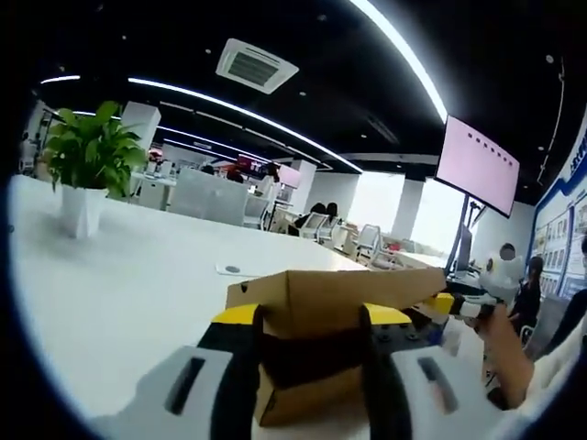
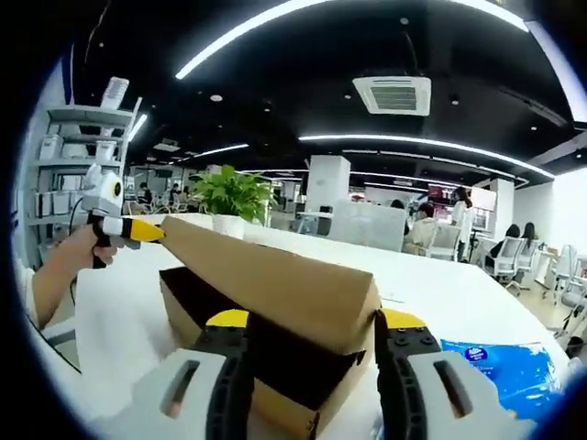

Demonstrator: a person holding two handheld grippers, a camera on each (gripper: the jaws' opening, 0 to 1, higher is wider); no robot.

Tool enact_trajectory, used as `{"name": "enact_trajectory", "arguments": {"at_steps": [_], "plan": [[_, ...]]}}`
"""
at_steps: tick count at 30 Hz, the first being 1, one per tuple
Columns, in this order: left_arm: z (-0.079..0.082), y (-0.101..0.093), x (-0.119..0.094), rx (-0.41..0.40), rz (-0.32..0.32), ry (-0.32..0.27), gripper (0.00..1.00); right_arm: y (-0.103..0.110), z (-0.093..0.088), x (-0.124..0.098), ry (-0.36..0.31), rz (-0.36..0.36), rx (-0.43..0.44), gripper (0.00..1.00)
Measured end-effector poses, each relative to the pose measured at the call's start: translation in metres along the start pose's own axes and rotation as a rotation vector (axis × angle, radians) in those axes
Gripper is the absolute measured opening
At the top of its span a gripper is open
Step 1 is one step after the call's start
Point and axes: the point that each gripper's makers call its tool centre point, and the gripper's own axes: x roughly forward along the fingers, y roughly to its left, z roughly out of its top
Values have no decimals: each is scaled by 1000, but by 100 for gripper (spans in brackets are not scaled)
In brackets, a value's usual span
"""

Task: Operate the shoe box by opening the lid, removing the specified soft item, and placing it in the target area until the item is outside and the box remains undamaged.

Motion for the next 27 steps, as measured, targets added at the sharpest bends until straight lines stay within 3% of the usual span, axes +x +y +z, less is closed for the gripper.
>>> {"name": "enact_trajectory", "arguments": {"at_steps": [5, 8, 10, 12, 14, 20, 27], "plan": [[-1, 3, -1, -3, 9, 9, 43, 11, 1, -2, 9, 98, 59, 64], [-1, 2, -1, -2, 9, 8, 43, 9, 3, -2, -5, 96, 95, 65], [-3, 2, -1, 7, 9, 3, 43, 7, 7, -3, -45, 121, 238, 65], [-7, 2, -2, 16, 7, 1, 43, 1, 8, -5, -62, 107, 283, 61], [-8, 3, -2, 11, 5, -6, 43, 0, 2, -4, -49, 86, 222, 55], [-18, 3, -2, 34, 23, 4, 44, 7, -6, -3, -32, 85, 194, 56], [-19, 2, -4, 34, 29, -17, 44, 9, -4, -5, -73, 81, 188, 56]]}}
